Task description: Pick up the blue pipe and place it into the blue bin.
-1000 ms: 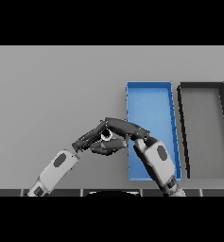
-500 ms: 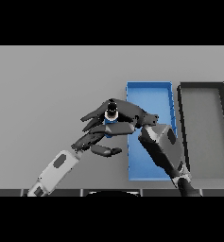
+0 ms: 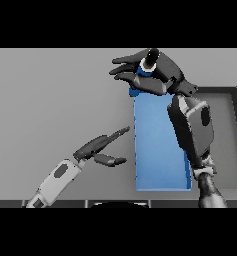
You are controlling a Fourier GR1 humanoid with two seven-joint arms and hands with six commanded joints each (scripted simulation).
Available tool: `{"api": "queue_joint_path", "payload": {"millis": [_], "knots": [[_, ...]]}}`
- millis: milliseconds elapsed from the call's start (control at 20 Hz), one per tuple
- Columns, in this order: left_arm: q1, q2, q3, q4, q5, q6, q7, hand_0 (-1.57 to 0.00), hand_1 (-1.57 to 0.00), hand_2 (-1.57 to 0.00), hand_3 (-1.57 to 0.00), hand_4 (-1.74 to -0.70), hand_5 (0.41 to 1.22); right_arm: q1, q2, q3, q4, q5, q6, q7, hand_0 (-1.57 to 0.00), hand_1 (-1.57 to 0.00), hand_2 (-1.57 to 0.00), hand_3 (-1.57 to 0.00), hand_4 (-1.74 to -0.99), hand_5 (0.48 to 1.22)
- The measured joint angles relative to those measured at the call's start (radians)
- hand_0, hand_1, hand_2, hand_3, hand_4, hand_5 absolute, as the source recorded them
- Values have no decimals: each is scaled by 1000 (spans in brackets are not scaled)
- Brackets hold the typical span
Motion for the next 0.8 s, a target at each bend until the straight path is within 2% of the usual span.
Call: {"api": "queue_joint_path", "payload": {"millis": [100, 300, 400, 650, 750, 800], "knots": [[-3, -5, -1, -3, -9, 12, 8, 1, 1, 1, 1, -831, 470, 29, -34, -46, 73, 33, 0, 2, -1571, -1571, -1571, -1571, -1499, 1221], [2, 13, 7, -7, -12, 12, 9, 1, 1, 1, 1, -825, 461, 123, -62, -105, 169, 98, -14, 22, -1571, -1571, -1571, -1571, -1499, 1221], [13, 13, 0, -15, -21, 17, 1, 1, 1, 1, 1, -828, 462, 181, -63, -124, 178, 113, -20, 28, -1571, -1571, -1571, -1571, -1499, 1221], [9, 19, 3, -22, -17, 14, 12, 1, 1, 1, 1, -828, 469, 347, -45, -131, 165, 187, -67, 109, -1571, -1571, -1571, -1571, -1499, 1221], [21, 24, 2, -35, -15, 15, -2, 1, 1, 1, 1, -829, 470, 404, -72, -80, 185, 179, -141, 108, -1571, -1571, -1571, -1571, -1499, 1221], [22, 28, 3, -39, -10, 11, 5, 1, 1, 1, 1, -828, 470, 433, -106, -41, 193, 170, -179, 108, -1571, -1571, -1571, -1351, -1548, 1221]]}}
